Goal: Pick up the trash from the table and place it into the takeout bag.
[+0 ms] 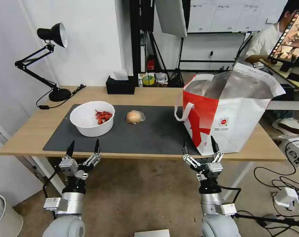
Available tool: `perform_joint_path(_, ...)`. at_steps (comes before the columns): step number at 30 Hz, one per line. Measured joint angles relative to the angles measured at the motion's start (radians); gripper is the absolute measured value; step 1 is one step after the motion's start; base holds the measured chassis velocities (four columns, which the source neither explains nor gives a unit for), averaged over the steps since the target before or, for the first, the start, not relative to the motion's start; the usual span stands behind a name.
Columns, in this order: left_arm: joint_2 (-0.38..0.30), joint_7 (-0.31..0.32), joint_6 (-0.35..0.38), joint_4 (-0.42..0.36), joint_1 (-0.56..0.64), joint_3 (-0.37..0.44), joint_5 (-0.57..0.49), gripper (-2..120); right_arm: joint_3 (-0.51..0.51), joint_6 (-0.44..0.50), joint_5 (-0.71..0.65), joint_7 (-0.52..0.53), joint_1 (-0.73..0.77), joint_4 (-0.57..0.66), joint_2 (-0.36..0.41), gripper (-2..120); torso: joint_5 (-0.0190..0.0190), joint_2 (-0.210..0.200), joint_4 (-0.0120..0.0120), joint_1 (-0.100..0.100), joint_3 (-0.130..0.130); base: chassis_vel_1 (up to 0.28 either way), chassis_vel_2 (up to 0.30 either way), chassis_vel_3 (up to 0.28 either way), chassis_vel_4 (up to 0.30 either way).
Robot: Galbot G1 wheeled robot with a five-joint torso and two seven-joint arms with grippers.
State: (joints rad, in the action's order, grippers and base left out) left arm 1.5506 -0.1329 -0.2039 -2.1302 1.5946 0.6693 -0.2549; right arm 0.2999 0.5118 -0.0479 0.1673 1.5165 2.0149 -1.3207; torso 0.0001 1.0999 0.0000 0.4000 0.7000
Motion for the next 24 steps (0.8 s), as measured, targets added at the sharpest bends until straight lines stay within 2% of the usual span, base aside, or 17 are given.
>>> perform_joint_path(9, -0.002, 0.0, 0.0, 0.002, -0.002, 0.0, -0.001, 100, -0.041, -0.067, -0.011, -0.002, -0.066, 0.008, 0.053, 100, 0.0, 0.0, 0.0, 0.0, 0.0, 0.0, 0.0, 0.0, 0.0)
perform_joint_path(24, 0.003, 0.0, 0.0, 0.005, -0.003, -0.001, 0.0, 100, -0.148, -0.261, -0.201, -0.002, -0.282, -0.027, 0.169, 100, 0.0, 0.0, 0.0, 0.0, 0.0, 0.0, 0.0, 0.0, 0.0)
